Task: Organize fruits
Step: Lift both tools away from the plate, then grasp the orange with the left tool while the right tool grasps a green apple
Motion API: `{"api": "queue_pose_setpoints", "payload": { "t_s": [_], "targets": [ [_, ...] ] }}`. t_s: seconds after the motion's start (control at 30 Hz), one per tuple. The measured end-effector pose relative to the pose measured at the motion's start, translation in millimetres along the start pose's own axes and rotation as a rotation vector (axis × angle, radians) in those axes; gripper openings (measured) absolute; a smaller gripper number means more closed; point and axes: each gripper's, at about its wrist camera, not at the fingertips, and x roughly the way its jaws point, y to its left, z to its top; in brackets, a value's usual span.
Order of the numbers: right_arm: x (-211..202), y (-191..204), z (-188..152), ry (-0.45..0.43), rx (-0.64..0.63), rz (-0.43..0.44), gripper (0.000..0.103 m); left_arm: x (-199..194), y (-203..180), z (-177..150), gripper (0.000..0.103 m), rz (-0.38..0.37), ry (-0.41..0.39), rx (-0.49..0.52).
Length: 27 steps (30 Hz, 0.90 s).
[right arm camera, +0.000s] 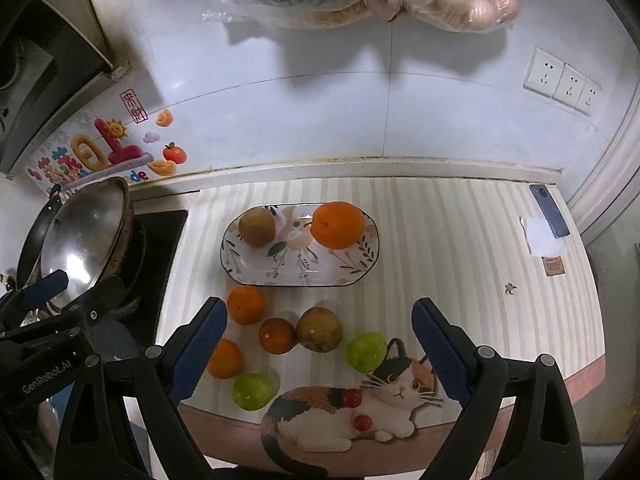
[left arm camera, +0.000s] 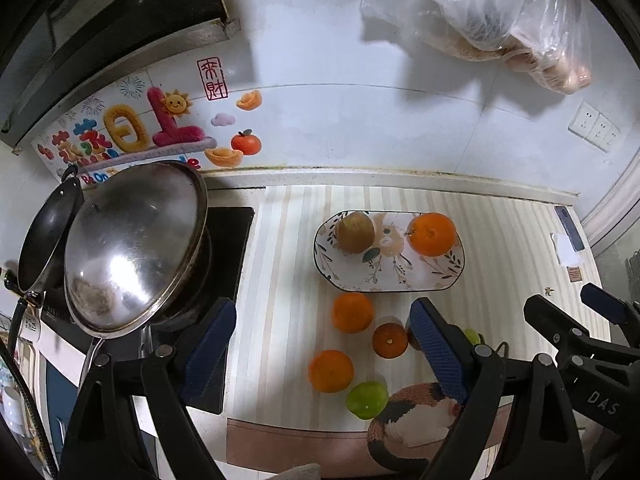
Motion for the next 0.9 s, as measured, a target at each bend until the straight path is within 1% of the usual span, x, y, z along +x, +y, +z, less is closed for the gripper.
{"api": "queue_pose_setpoints", "payload": {
  "t_s": [0.13, 0.2, 0.27, 0.33, 0.37, 0.43, 0.5, 0.63, 0.7, 0.77, 0.9],
  "targets": [
    [-9, 1, -4, -0.017, 0.017, 0.017, 0.096, -3, 3, -3, 0.089, -0.013, -0.005, -0.009],
    [-6, -2, -5, -0.010, 0.032, 0.034, 0.096, 3, 4, -5, 0.089, -0.008, 0.003, -0.005],
    [8, -7, -7, 0.021, 0.057, 0.058, 0.096, 16, 5, -8, 0.098, -0.011, 0.033, 0.000],
    [30, -16, -12, 0.071, 0.082, 0.073, 0.096, 35, 7, -14, 0.098, 0.002, 0.067, -0.002],
    [41, -21, -14, 0.095, 0.094, 0.063, 0.096, 47, 7, -18, 0.098, 0.006, 0.095, 0.001],
    [69, -36, -23, 0.154, 0.134, 0.055, 0.096, 78, 9, -29, 0.098, 0.021, 0.175, 0.002],
    [99, -53, -34, 0.221, 0.178, 0.031, 0.096, 106, 11, -40, 0.098, 0.021, 0.251, -0.007],
    [150, -83, -54, 0.326, 0.256, 0.033, 0.096, 159, 12, -63, 0.098, 0.002, 0.391, -0.028],
    [170, -91, -61, 0.364, 0.280, 0.040, 0.096, 180, 9, -71, 0.098, 0.007, 0.438, -0.025],
    [188, -98, -68, 0.398, 0.295, 0.035, 0.095, 195, 4, -77, 0.098, 0.015, 0.462, -0.008],
    [211, -105, -76, 0.435, 0.311, 0.050, 0.093, 225, -5, -83, 0.098, 0.021, 0.529, 0.018]
  ]
}}
